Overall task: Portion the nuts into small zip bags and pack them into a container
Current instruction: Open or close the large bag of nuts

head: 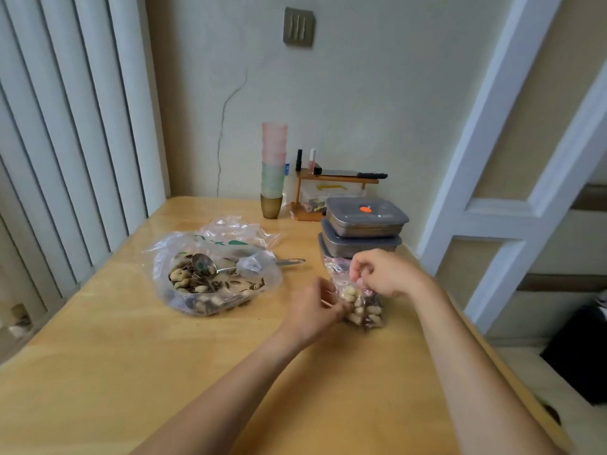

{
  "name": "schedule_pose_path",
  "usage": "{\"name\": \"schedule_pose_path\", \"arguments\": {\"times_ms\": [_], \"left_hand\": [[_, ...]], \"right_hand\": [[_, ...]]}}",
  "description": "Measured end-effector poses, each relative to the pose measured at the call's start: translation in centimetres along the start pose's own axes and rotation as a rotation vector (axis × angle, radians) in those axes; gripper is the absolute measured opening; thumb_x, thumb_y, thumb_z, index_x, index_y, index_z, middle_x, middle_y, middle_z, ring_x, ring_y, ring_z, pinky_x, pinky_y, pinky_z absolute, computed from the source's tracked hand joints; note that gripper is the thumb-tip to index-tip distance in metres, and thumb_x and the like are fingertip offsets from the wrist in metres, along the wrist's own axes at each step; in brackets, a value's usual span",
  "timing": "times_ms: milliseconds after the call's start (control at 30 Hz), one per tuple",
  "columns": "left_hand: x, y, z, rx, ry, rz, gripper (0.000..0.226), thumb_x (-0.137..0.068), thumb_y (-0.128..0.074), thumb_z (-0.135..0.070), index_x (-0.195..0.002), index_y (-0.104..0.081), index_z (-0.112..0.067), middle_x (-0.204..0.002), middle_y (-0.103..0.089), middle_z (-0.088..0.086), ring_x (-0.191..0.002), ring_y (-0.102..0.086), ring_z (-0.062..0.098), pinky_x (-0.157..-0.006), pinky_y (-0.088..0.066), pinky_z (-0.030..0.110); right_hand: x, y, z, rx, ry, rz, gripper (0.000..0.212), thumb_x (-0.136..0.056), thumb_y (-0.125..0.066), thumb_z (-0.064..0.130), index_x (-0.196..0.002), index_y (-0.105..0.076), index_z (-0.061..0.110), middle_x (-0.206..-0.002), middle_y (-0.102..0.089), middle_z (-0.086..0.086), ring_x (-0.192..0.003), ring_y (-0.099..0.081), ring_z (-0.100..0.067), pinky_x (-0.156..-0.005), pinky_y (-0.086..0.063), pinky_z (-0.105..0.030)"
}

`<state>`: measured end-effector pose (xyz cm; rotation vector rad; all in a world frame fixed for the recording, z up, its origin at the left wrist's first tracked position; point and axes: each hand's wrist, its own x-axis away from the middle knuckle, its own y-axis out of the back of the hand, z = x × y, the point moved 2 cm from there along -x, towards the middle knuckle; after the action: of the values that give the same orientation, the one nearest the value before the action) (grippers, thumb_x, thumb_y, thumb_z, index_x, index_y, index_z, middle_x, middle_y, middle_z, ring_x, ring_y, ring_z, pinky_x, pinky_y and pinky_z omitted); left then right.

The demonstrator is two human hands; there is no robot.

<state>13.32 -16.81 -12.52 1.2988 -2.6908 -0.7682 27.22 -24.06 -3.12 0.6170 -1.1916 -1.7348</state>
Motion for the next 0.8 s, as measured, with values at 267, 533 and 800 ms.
{"name": "schedule_pose_path", "arguments": {"times_ms": [267, 533, 800], "left_hand": [[-0.1, -3.3, -1.3, -0.014, -0.109, 0.056, 0.016, -0.083, -0.073, -0.02, -0.094, -0.061, -0.018, -0.084, -0.07, -0.005, -0.074, -0.066, 0.013, -0.075, -0.053, 0.03], [-2.4, -4.9, -1.0, -0.152, -0.113, -0.145, 0.047, -0.078, -0.075, -0.035, -0.113, -0.049, -0.017, -0.109, -0.043, -0.003, -0.105, -0.048, 0.018, -0.085, -0.038, 0.023], [-4.6, -7.1, -0.7, -0.452, -0.139, -0.118, 0.114, -0.048, -0.055, -0.083, -0.145, -0.027, -0.029, -0.141, -0.021, 0.001, -0.136, -0.024, 0.026, -0.116, -0.025, 0.039]], "right_hand": [[0.4, 1.0, -5.1, 0.071, -0.112, 0.024, 0.036, -0.084, -0.049, -0.011, -0.082, -0.065, 0.021, -0.072, -0.068, 0.003, -0.071, -0.063, -0.016, -0.068, -0.05, -0.028], [-1.7, 2.5, -10.8, 0.144, -0.235, -0.209, 0.036, -0.086, -0.049, -0.003, -0.074, -0.066, 0.026, -0.096, -0.07, 0.003, -0.086, -0.066, -0.02, -0.083, -0.06, -0.038], [-5.9, -0.8, -10.7, -0.139, -0.094, -0.545, 0.025, -0.097, -0.057, 0.005, -0.085, -0.06, 0.026, -0.085, -0.065, 0.002, -0.081, -0.062, -0.024, -0.072, -0.054, -0.037]]}}
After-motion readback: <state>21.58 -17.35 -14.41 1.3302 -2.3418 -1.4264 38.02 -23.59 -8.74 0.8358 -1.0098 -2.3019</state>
